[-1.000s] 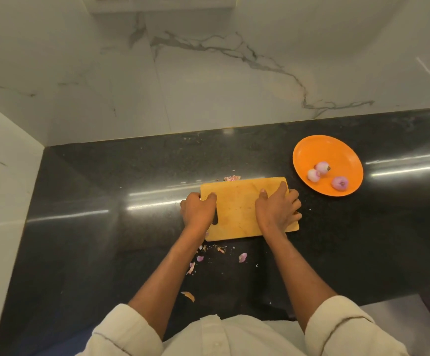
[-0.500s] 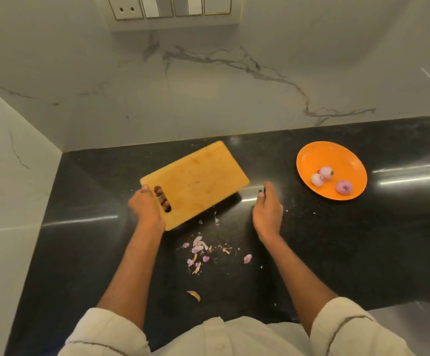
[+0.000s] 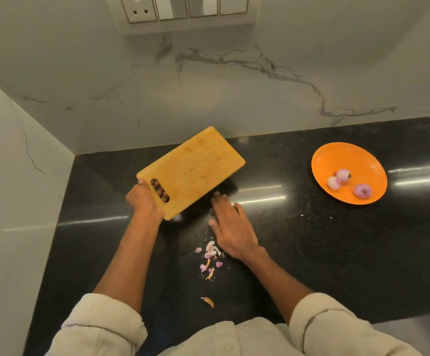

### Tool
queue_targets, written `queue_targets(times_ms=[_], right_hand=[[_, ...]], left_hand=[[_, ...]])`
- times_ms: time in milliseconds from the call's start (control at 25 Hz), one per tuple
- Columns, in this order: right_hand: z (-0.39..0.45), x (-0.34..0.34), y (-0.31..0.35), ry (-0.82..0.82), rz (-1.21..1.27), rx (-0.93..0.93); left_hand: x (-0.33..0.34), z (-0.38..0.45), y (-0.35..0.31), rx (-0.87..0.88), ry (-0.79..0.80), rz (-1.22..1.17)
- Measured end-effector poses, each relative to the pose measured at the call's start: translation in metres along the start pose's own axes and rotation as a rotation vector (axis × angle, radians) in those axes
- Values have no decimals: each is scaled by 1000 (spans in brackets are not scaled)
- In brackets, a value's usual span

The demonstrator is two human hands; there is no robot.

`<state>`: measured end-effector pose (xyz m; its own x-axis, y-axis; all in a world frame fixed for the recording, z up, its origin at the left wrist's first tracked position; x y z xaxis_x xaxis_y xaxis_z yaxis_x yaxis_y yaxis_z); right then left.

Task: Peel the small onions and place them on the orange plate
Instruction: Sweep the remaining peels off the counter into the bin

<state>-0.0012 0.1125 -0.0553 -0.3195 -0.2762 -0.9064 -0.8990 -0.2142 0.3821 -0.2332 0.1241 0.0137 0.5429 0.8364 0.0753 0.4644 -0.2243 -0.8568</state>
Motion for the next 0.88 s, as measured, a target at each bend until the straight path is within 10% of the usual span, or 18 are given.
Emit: queue_targets(times_ms=[200,520,760,880], right_hand=[[-56,11,25,144,69,-300],[-104,-26,-95,-196,40,375],[-103,2,1,65,101,-52],[-73,-21,-39,-69,148,200]], left_hand=[[-24,3,4,-1,-6,-11],[2,-22,28,27,79,84],[14,-13,30,19,55,85],[13,-13,30,9,50,49]])
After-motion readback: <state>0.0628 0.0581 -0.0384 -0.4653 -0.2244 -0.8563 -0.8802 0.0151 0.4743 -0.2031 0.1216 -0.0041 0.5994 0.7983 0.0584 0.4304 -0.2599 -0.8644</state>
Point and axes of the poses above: each hand's wrist, its own z-axis towards the middle knuckle, its own x-axis out of the palm, y = z × x, the point moved 5 cm from there along z, towards the middle knuckle, and after that the axes turned 11 degrees about x, right-handed, at the moved point
